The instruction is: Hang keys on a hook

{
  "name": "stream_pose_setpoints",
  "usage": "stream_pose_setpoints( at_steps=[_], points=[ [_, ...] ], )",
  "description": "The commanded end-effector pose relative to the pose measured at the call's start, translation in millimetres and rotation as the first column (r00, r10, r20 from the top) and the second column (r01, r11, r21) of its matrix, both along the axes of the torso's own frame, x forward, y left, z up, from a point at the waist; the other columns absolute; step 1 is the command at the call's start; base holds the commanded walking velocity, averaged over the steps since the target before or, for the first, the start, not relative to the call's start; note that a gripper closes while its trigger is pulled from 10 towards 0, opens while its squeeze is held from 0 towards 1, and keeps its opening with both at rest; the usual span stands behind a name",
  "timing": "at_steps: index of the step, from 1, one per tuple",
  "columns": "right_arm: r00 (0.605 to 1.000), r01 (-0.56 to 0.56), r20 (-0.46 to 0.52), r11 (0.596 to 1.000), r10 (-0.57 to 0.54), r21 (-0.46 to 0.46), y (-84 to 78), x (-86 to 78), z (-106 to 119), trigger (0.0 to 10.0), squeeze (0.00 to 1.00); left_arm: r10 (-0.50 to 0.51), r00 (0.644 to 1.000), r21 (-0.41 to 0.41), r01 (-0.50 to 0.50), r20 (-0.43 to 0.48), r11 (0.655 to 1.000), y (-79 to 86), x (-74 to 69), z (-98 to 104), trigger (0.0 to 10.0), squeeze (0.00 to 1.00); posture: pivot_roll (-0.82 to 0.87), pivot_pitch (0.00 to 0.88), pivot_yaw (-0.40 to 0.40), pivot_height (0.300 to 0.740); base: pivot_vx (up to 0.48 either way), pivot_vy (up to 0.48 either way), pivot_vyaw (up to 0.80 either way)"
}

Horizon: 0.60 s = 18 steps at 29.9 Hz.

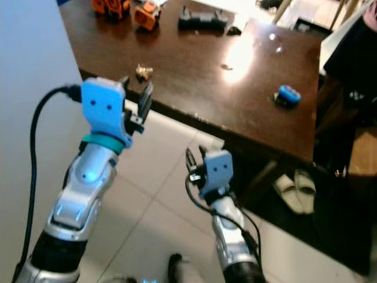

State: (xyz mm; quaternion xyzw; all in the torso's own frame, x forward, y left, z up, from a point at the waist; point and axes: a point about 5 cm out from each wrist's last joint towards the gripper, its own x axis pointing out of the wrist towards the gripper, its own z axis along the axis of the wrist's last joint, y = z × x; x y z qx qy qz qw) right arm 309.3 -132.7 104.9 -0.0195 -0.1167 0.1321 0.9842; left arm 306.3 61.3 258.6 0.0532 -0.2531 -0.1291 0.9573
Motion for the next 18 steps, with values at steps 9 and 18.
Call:
stream_pose_setpoints(
  at_steps=[9,18],
  points=[
    [1.000,0.026,-0.017,1.000,-0.026,0.002,-4.5,-0.8,-3.5,10.0,0.00,-0.053,0.998,0.016,0.052,0.040,0.999,-6.1,-8.6,15.3,10.0,0.00,-0.05,0.131,-0.008,0.740,0.372,0.000,0.00],
    [0.999,0.030,-0.011,1.000,-0.030,0.003,-5.0,0.2,-1.2,10.0,0.00,-0.075,0.996,-0.004,0.075,0.045,0.997,-9.8,-11.4,21.5,10.0,0.00,-0.05,0.130,-0.008,0.740,0.362,0.000,0.00]
  ],
)
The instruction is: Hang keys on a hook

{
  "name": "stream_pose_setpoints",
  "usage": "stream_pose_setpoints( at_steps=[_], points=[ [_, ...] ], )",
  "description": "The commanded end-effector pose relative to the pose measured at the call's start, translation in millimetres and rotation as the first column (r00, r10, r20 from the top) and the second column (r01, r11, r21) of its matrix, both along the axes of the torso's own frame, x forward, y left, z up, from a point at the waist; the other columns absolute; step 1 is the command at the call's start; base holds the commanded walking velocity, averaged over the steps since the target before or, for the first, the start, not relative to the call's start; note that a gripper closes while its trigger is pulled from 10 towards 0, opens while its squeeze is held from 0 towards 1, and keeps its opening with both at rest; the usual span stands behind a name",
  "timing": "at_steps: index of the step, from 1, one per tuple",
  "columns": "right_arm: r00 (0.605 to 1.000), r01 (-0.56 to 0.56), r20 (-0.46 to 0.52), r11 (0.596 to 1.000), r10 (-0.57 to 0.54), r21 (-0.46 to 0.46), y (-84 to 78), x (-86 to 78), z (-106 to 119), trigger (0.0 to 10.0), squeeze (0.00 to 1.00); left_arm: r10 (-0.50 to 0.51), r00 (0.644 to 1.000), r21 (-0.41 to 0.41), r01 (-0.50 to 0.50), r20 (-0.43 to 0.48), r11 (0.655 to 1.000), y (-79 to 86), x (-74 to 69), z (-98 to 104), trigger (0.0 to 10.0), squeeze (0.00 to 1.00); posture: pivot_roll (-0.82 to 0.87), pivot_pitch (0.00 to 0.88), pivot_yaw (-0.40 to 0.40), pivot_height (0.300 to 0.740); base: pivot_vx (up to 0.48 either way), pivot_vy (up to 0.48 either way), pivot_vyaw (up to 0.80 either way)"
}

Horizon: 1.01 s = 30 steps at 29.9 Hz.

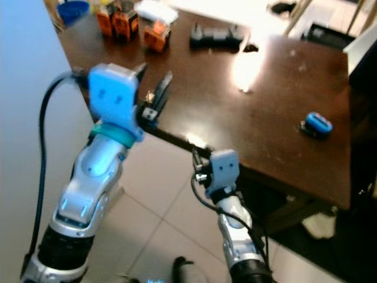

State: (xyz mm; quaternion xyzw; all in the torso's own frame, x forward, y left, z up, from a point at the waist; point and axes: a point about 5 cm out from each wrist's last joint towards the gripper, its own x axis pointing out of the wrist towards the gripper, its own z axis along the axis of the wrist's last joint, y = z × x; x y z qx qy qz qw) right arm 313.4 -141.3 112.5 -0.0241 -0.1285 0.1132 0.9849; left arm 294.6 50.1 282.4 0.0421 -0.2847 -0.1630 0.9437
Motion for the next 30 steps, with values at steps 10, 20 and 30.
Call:
stream_pose_setpoints(
  at_steps=[10,20,30],
  points=[
    [0.999,0.005,0.037,1.000,-0.004,-0.024,-2.3,-3.3,6.5,10.0,0.00,-0.081,0.995,-0.029,0.082,0.054,0.996,-8.3,-12.3,18.0,10.0,0.00,-0.05,0.132,-0.013,0.740,0.333,0.000,0.00],
    [0.961,0.082,0.254,0.990,-0.109,0.114,-18.5,-2.8,74.3,10.0,0.00,-0.067,0.998,0.088,0.068,-0.019,0.994,-11.3,-5.9,-11.2,10.0,0.00,-0.06,0.134,-0.003,0.740,0.310,0.000,0.00],
    [0.797,0.594,-0.030,0.774,-0.603,0.218,-116.5,-15.7,23.1,10.0,0.00,0.011,0.981,0.268,0.042,-0.192,0.963,-8.8,5.6,-62.0,10.0,0.00,-0.07,0.141,-0.005,0.740,0.028,0.000,0.00]
  ],
)
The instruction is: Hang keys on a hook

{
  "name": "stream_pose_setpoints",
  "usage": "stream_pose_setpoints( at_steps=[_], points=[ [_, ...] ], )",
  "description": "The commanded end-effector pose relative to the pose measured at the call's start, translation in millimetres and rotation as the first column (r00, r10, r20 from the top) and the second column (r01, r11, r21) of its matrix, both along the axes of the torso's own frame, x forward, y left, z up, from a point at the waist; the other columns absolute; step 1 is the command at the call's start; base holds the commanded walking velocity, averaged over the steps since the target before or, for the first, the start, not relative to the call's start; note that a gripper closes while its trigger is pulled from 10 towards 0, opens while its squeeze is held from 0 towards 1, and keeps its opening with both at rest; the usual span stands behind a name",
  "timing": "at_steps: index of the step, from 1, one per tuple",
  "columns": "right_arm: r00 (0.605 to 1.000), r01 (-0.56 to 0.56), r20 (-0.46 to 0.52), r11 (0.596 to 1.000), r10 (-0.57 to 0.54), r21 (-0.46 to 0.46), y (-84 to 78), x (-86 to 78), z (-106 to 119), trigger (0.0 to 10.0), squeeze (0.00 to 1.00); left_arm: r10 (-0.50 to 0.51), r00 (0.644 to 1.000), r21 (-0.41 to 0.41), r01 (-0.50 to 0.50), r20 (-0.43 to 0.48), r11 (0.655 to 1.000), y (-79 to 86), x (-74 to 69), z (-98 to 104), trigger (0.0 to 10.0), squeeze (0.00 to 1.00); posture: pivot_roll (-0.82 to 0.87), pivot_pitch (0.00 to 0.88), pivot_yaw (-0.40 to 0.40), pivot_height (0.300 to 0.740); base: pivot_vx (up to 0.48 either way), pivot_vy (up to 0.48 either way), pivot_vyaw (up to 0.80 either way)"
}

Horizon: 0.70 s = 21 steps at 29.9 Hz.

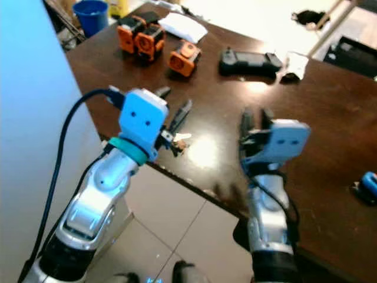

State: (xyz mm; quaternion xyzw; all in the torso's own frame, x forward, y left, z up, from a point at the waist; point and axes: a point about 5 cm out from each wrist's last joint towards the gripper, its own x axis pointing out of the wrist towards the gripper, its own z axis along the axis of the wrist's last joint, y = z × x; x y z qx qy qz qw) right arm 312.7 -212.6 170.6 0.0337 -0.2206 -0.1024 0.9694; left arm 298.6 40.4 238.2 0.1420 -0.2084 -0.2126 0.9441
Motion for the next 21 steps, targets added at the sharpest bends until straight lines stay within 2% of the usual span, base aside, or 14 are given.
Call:
stream_pose_setpoints(
  at_steps=[1,3,5,6,8,9,10,11,12,13,15,18,20,21],
  points=[
    [0.964,0.227,-0.156,0.972,-0.215,0.065,-45.2,-15.0,-35.0,10.0,0.00,0.023,0.997,0.035,-0.020,-0.074,0.999,0.9,1.6,-17.8,10.0,0.00,-0.07,0.141,-0.005,0.740,0.000,0.000,0.00],
    [0.924,0.329,-0.224,0.943,-0.309,0.055,-64.7,-24.6,-48.6,10.0,0.00,0.018,0.996,0.039,-0.014,-0.083,0.999,-1.4,2.1,-18.6,10.0,0.00,-0.08,0.144,-0.001,0.740,0.000,0.000,0.00],
    [0.917,0.337,-0.241,0.940,-0.317,0.048,-67.2,-27.0,-52.5,10.0,0.00,0.008,0.996,0.043,-0.004,-0.087,0.999,-3.0,2.0,-18.9,10.0,0.00,-0.08,0.144,-0.001,0.740,0.000,0.000,0.00],
    [0.917,0.337,-0.241,0.940,-0.317,0.048,-67.2,-27.0,-52.5,10.0,0.00,0.008,0.996,0.043,-0.004,-0.087,0.999,-3.0,2.0,-18.9,10.0,0.00,-0.08,0.144,-0.001,0.740,0.000,0.000,0.00],
    [0.912,0.313,-0.284,0.950,-0.297,0.013,-62.6,-31.5,-61.4,10.0,0.00,-0.071,0.981,0.135,0.096,-0.181,0.986,-9.6,-0.7,-39.1,10.0,0.00,-0.09,0.145,0.002,0.740,0.000,0.000,0.00],
    [0.912,0.313,-0.284,0.950,-0.297,0.013,-62.6,-31.5,-61.4,10.0,0.00,-0.071,0.981,0.135,0.096,-0.181,0.986,-9.6,-0.7,-39.1,10.0,0.00,-0.09,0.145,0.002,0.740,0.000,0.000,0.00],
    [0.910,0.297,-0.301,0.955,-0.285,-0.006,-58.9,-32.7,-65.5,10.0,0.00,-0.104,0.966,0.184,0.150,-0.235,0.971,-11.4,-3.1,-52.4,10.0,0.00,-0.09,0.145,0.002,0.740,0.000,0.000,0.00],
    [0.910,0.297,-0.301,0.955,-0.285,-0.006,-58.9,-32.7,-65.5,10.0,0.00,-0.104,0.966,0.184,0.150,-0.235,0.971,-11.4,-3.1,-52.4,10.0,0.00,-0.09,0.145,0.002,0.740,0.000,0.000,0.00],
    [0.907,0.276,-0.324,0.961,-0.268,-0.022,-53.9,-33.9,-71.9,10.0,0.00,-0.105,0.943,0.182,0.169,-0.315,0.969,-10.0,-3.4,-67.5,10.0,0.00,-0.09,0.147,0.002,0.740,0.000,0.000,0.00],
    [0.907,0.276,-0.324,0.961,-0.268,-0.022,-53.9,-33.9,-71.9,10.0,0.00,-0.105,0.943,0.182,0.169,-0.315,0.969,-10.0,-3.4,-67.5,10.0,0.00,-0.09,0.147,0.002,0.740,0.000,0.000,0.00],
    [0.903,0.226,-0.366,0.973,-0.225,-0.042,-43.4,-34.0,-84.4,10.0,0.00,-0.012,0.925,0.169,0.082,-0.380,0.982,-5.5,5.3,-84.0,10.0,0.00,-0.08,0.152,-0.005,0.740,0.000,0.000,0.00],
    [0.908,0.188,-0.370,0.980,-0.197,-0.060,-37.2,-32.1,-86.0,10.0,0.00,0.028,0.924,0.167,0.040,-0.382,0.985,-6.5,10.5,-85.9,10.0,0.00,-0.08,0.157,-0.008,0.740,0.000,0.000,0.00],
    [0.924,0.127,-0.349,0.986,-0.156,-0.103,-25.2,-24.0,-82.1,10.0,0.00,0.088,0.923,0.173,-0.024,-0.375,0.985,-15.9,21.5,-84.2,10.0,0.00,-0.09,0.170,-0.014,0.740,0.000,0.000,0.00],
    [0.924,0.127,-0.349,0.986,-0.156,-0.103,-25.2,-24.0,-82.1,10.0,0.00,0.088,0.923,0.173,-0.024,-0.375,0.985,-15.9,21.5,-84.2,10.0,0.00,-0.09,0.170,-0.014,0.740,0.000,0.000,0.00]
  ],
)
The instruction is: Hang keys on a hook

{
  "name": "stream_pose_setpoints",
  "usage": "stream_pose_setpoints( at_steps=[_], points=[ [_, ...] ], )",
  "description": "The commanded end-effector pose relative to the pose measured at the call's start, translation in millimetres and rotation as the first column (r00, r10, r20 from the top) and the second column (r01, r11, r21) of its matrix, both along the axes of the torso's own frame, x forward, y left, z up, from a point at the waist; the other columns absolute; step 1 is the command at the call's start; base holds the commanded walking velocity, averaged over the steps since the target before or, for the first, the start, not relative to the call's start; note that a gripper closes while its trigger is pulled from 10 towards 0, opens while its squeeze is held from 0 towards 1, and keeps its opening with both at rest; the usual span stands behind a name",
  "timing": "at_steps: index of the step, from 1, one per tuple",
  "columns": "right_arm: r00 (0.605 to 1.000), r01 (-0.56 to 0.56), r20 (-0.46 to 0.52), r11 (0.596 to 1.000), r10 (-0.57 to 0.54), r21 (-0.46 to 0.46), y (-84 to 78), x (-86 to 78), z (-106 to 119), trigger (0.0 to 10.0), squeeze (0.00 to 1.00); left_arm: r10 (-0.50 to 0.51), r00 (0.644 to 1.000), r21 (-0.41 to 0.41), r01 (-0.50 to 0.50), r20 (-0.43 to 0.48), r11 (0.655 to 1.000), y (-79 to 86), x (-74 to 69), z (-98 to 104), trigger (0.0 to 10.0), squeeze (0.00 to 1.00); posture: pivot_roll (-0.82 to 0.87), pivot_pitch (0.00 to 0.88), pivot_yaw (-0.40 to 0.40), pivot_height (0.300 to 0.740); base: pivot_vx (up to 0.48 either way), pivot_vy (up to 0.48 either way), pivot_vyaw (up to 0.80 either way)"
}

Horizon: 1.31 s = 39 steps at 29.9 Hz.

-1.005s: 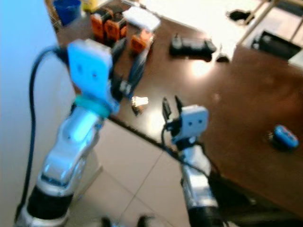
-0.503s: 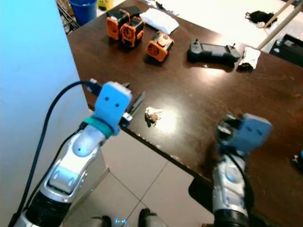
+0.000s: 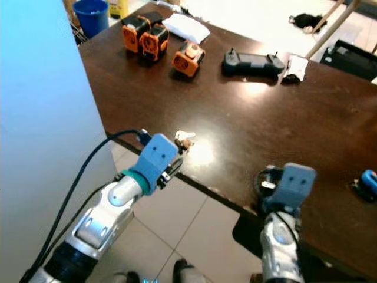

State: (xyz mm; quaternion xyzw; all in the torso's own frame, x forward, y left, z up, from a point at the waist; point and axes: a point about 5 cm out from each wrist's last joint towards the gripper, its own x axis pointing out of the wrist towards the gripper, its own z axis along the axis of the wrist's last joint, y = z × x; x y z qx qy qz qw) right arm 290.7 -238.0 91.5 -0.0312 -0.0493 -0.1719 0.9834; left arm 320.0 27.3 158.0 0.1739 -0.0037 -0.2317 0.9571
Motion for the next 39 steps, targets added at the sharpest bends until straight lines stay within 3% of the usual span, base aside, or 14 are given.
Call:
stream_pose_setpoints(
  at_steps=[1,7,11,16,22,27,28,30,31,39],
  points=[
    [0.999,-0.032,0.004,0.999,0.032,-0.037,5.7,2.4,0.5,10.0,0.00,0.049,0.999,0.020,-0.049,-0.011,0.999,-8.7,5.9,-3.2,10.0,0.00,-0.09,0.179,-0.015,0.740,0.000,0.000,0.00],
    [0.997,-0.078,0.013,0.994,0.079,-0.074,15.6,8.7,6.1,10.0,0.00,0.089,0.995,0.023,-0.088,-0.051,0.996,-20.0,13.9,-3.2,10.0,0.00,-0.10,0.203,-0.009,0.740,0.000,0.000,0.00],
    [0.995,-0.104,0.001,0.992,0.105,-0.077,23.6,7.3,1.5,10.0,0.00,-0.003,0.989,0.006,0.004,-0.148,1.000,-45.0,6.5,-9.5,10.0,0.00,-0.11,0.230,0.002,0.740,0.000,0.000,0.00],
    [0.994,-0.110,-0.001,0.991,0.110,-0.078,26.3,8.0,0.1,10.0,0.00,0.014,0.990,0.009,-0.013,-0.141,1.000,-56.8,8.0,-9.0,10.0,0.00,-0.12,0.247,0.003,0.740,0.000,0.000,0.00],
    [0.993,-0.118,0.001,0.990,0.118,-0.082,29.9,7.3,-0.2,10.0,0.00,0.112,0.984,-0.012,-0.115,-0.140,0.993,-53.1,20.5,-4.8,10.0,0.00,-0.13,0.253,0.004,0.740,0.000,0.000,0.00],
    [0.993,-0.118,-0.004,0.990,0.118,-0.083,29.0,6.0,-1.5,10.0,0.00,0.124,0.980,-0.001,-0.126,-0.153,0.992,-48.9,21.0,-8.7,10.0,0.00,-0.13,0.256,0.000,0.740,0.000,0.000,0.00],
    [0.993,-0.120,-0.006,0.989,0.120,-0.084,29.3,6.2,-1.7,10.0,0.00,0.118,0.980,0.004,-0.119,-0.157,0.993,-49.6,19.5,-11.0,6.8,0.00,-0.13,0.256,0.000,0.740,0.000,0.000,0.00],
    [0.993,-0.122,-0.008,0.989,0.122,-0.084,29.6,6.4,-1.9,10.0,0.00,0.114,0.980,0.007,-0.114,-0.161,0.993,-50.1,18.4,-12.6,6.8,0.00,-0.13,0.256,0.000,0.740,0.000,0.000,0.00],
    [0.992,-0.125,-0.008,0.988,0.125,-0.085,30.1,6.8,-1.8,10.0,0.00,0.106,0.981,0.012,-0.106,-0.162,0.994,-51.2,16.6,-14.7,0.0,0.00,-0.12,0.257,-0.005,0.740,0.000,0.000,0.00],
    [0.991,-0.135,-0.009,0.987,0.135,-0.090,31.6,8.9,-1.4,10.0,0.00,0.097,0.980,0.023,-0.095,-0.172,0.995,-53.6,15.2,-22.5,0.0,0.00,-0.12,0.253,-0.010,0.740,0.000,0.000,0.00]
  ],
)
